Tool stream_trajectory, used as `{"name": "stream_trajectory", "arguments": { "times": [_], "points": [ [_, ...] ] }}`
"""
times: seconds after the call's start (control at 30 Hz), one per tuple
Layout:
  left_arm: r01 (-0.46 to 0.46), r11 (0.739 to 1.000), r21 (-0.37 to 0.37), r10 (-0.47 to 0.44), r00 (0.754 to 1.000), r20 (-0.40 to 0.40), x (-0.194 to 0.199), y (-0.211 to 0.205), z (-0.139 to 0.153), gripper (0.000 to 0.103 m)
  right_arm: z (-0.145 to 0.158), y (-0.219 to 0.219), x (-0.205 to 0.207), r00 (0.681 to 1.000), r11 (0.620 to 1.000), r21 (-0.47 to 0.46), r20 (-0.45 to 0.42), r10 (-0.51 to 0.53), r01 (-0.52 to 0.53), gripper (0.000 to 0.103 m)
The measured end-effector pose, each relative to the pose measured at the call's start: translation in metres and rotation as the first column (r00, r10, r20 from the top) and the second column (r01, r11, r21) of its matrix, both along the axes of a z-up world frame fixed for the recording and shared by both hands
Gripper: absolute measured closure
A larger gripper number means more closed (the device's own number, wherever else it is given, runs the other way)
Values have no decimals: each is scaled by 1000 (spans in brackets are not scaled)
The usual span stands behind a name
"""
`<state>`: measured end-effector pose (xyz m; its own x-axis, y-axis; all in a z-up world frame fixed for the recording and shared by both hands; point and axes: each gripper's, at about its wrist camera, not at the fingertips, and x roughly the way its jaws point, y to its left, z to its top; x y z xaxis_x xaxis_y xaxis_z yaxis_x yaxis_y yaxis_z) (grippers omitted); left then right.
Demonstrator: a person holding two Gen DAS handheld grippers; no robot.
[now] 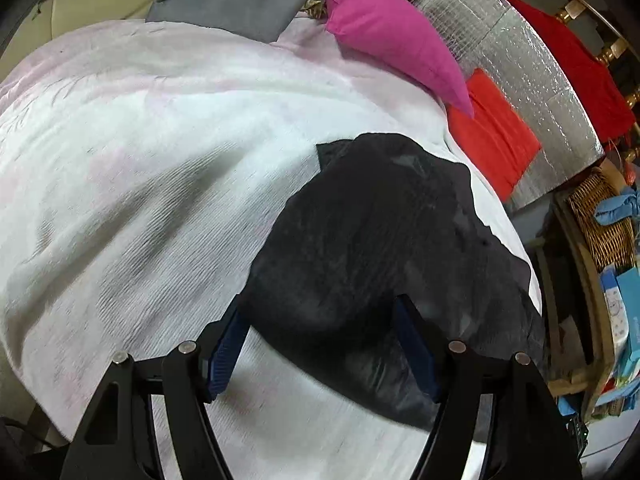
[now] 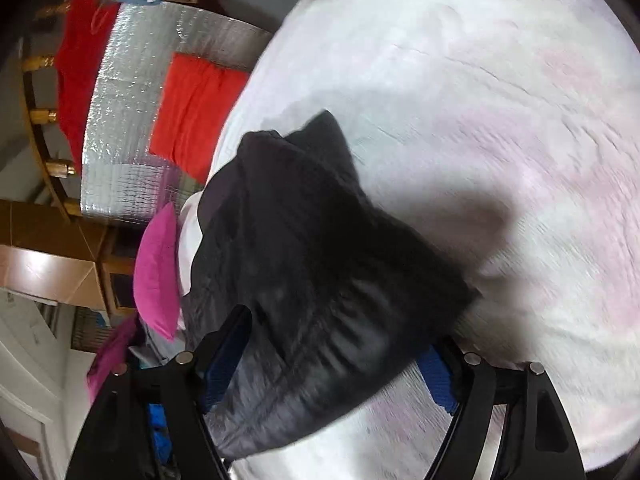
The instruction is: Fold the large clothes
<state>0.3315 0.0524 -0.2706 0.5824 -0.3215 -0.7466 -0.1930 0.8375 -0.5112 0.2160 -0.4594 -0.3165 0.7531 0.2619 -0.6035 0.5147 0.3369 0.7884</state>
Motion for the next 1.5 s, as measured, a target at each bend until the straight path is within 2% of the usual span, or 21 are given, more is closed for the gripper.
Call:
{"name": "stream_trajectory", "arguments": {
  "times": [0.07,0.1,0.17,0.2,0.23,0.3,0.33,0.4,0.47,0.53,0.6,0.67,0.77,0.83,0.9,1.0,1.07,1.17,1.27,1.37,1.5],
  "points": [
    [0,1000,14,-1,1000,15,8,-2,-1,50,4,5,12,1000,996,-81,-20,18,-20,25],
    [0,1000,23,0,999,32,11,-4,1,58,9,9,19,999,989,-147,-40,28,-34,38],
    [4,1000,31,-6,998,70,12,-7,7,67,23,17,32,997,959,-276,-51,55,-67,50],
    [7,999,37,-11,995,97,14,-10,12,68,31,20,35,997,942,-327,-34,64,-72,57],
    [8,999,43,-13,993,121,15,-11,15,69,42,25,39,997,917,-392,-12,78,-76,57],
    [7,997,73,-17,990,139,17,-14,17,69,52,30,43,995,881,-466,5,96,-83,57],
    [9,996,94,-20,992,123,17,-17,13,68,49,31,45,995,875,-475,-13,98,-92,57],
    [7,991,131,-17,997,76,15,-19,3,62,33,28,50,992,895,-431,-80,95,-120,56],
    [-3,989,148,-9,997,75,10,-18,2,57,23,19,45,994,927,-358,-73,86,-107,56],
    [11,982,188,-23,998,61,4,-18,7,50,25,16,38,994,942,-317,-63,92,-107,52],
    [13,973,228,-30,997,72,-7,-17,16,46,23,16,28,993,954,-282,-77,85,-104,33],
    [0,949,314,-31,995,92,-23,-20,28,41,26,18,12,993,958,-271,-95,70,-94,29],
    [-3,884,467,-80,984,158,-50,-36,56,38,41,31,-3,990,937,-326,-108,94,-124,29],
    [-7,850,527,-111,975,192,-68,-44,74,29,56,43,-16,988,906,-399,-108,108,-142,29],
    [-33,807,590,-135,962,239,-89,-55,97,23,77,65,-34,985,851,-496,-104,139,-172,28],
    [-67,779,624,-156,943,295,-117,-67,132,18,108,99,-46,975,753,-620,-102,198,-218,28],
    [-76,779,622,-174,927,331,-134,-72,153,17,134,120,-55,968,684,-690,-109,225,-236,27],
    [-84,801,593,-188,904,383,-160,-73,181,14,169,143,-70,966,609,-762,-82,245,-219,20],
    [-102,809,578,-181,893,411,-182,-73,203,10,204,166,-94,965,526,-830,-56,254,-187,18],
    [-143,813,565,-165,873,458,-207,-73,223,8,231,182,-118,966,464,-872,-40,257,-159,18],
    [-142,821,553,-182,853,489,-234,-74,245,7,264,193,-157,975,421,-903,6,221,-90,14]
  ]
}}
